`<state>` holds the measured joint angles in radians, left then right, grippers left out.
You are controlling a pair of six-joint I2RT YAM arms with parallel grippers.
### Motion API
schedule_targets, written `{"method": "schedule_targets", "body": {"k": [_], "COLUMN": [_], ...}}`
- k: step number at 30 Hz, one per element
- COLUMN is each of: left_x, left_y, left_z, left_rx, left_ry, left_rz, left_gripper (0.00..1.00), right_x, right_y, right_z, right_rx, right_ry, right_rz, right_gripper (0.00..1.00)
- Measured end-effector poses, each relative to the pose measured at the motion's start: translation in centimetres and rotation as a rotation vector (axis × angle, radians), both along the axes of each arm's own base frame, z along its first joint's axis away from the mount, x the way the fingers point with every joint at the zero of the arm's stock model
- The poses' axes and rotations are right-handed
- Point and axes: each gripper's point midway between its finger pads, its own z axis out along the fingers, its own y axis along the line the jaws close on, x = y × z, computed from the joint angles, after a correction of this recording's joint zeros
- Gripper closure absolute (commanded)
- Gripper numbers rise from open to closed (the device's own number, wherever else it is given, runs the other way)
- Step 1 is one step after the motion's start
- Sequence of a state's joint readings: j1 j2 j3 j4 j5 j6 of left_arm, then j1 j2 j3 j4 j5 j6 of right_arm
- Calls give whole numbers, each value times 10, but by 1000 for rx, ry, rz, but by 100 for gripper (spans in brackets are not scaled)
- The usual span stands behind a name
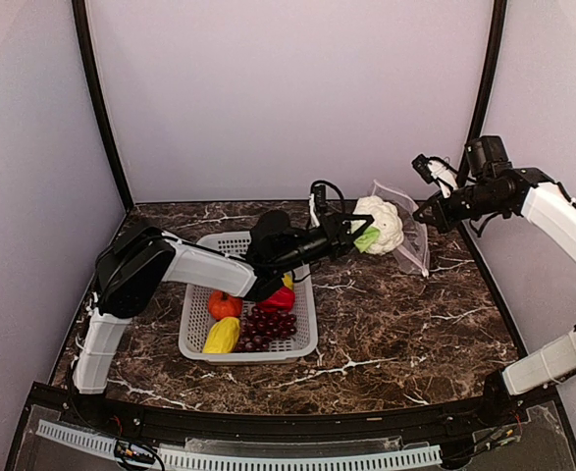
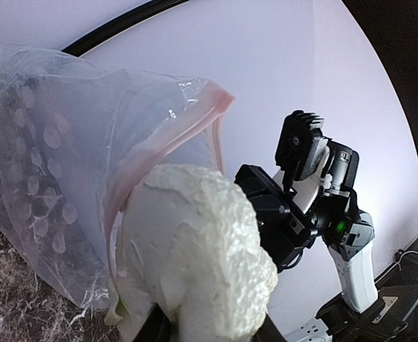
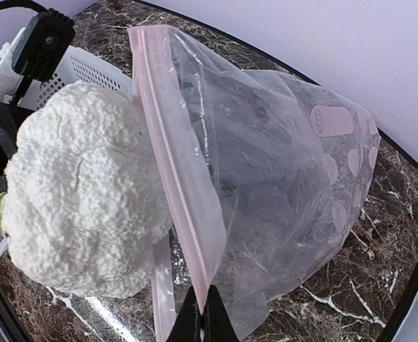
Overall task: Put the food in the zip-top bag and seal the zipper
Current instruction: Place the fake vegetable in the zipper food storage bag.
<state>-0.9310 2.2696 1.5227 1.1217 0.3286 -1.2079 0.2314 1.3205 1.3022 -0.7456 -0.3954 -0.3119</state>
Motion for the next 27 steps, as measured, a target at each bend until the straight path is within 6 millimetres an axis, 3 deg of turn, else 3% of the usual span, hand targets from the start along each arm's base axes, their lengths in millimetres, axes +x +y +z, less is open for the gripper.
{"method": "schedule_targets", "body": {"k": [6, 15, 19, 27], "left_x": [-13, -58, -62, -38], "left_y": [12, 8, 4, 9], "left_z": [28, 74, 70, 56], "left_rx": [-8, -23, 6, 51], "left_ry": [-69, -239, -266, -262], "left_rz": [13, -27, -18, 59], "left_gripper": [99, 99, 99, 99], "right_x": [0, 13, 13, -2], "right_y": [6, 28, 36, 41], "right_z": [-3, 10, 26, 44], "right_rx": [29, 143, 200, 256], "right_ry": [30, 93, 102, 125], "right_rz": [16, 61, 81, 108], "right_gripper": [100, 100, 100, 100]}}
